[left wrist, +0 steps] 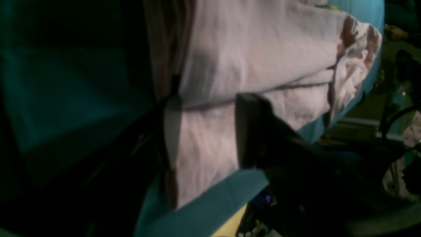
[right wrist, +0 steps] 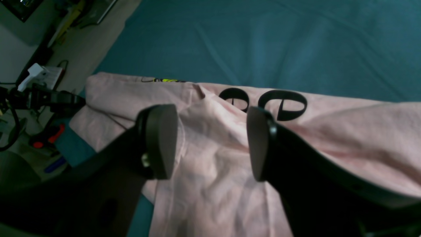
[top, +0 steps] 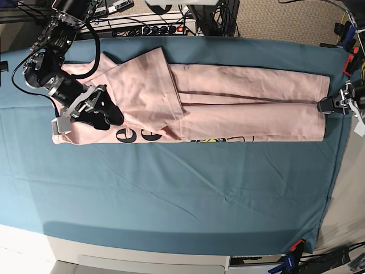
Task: Fold the T-shirt properly
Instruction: 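Move the left gripper to the shirt's opposite side edge and grasp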
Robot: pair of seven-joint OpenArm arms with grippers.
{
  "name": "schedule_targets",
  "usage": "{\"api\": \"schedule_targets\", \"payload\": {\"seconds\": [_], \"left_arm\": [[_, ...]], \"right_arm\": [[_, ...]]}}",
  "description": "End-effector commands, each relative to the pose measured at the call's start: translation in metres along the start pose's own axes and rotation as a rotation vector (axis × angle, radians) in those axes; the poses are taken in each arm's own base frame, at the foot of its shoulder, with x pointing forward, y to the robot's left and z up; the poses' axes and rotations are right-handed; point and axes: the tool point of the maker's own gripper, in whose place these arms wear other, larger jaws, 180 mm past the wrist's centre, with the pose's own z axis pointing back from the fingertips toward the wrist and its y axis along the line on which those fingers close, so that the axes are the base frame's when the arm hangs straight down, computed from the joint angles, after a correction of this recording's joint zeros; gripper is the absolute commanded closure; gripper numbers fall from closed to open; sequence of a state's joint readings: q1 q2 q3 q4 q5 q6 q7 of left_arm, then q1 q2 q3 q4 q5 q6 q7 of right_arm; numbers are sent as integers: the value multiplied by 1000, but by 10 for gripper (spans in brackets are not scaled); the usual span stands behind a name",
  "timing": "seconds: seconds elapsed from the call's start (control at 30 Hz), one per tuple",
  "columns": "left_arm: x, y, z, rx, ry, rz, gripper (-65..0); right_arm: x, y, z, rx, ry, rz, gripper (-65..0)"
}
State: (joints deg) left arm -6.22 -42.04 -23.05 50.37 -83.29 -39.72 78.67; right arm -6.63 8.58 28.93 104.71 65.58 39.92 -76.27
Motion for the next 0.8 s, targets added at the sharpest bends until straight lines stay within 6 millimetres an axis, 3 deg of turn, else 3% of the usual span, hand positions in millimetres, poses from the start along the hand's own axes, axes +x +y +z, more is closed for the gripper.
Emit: {"api": "schedule_targets", "payload": {"seconds": [0.0, 0.2, 0.37, 0.77], "left_arm": [[21, 0, 14, 27, -43, -41, -306], [36, 12, 23, 124, -48, -64, -314], [37, 15, 24, 142, -50, -49, -314], [13, 4, -15, 59, -33, 3, -314]], "right_arm": [[16, 3, 3, 9, -49, 27, -347], [16, 2, 3, 8, -49, 28, -347], [16, 3, 3, 9, -49, 27, -347], [16, 2, 3, 8, -49, 27, -347]]}}
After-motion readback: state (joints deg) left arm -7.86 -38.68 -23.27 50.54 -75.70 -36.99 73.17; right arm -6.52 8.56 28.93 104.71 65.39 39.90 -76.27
